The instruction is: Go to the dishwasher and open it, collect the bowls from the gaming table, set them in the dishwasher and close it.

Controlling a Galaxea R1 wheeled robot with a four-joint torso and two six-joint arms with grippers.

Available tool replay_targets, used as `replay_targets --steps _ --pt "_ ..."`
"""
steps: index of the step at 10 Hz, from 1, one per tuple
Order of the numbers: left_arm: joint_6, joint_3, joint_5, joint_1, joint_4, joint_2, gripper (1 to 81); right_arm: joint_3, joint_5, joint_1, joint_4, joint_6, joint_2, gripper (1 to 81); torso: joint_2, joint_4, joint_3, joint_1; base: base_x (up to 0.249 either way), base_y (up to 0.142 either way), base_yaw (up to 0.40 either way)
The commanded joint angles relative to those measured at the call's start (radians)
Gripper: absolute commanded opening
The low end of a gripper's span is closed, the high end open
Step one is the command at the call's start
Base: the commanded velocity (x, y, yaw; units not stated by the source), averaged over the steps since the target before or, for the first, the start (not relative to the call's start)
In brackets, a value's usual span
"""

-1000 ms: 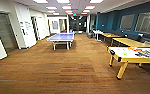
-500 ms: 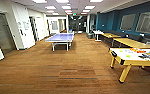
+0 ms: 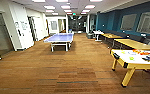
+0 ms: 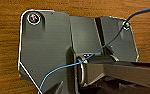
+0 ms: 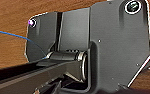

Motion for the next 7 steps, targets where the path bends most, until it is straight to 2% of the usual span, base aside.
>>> replay_targets --steps 1,7 --pt "-0.002 0.003 0.051 -0.045 -0.003 0.003 81.1 -0.001 -0.061 0.052 -0.002 -0.002 0.001 81.1 0.000 0.000 0.000 0.000 0.267 0.000 0.000" --pt "-0.002 0.003 0.052 -0.045 -0.003 0.004 81.1 -0.001 -0.061 0.049 -0.002 -0.002 0.003 81.1 0.000 0.000 0.000 0.000 0.268 0.000 0.000"
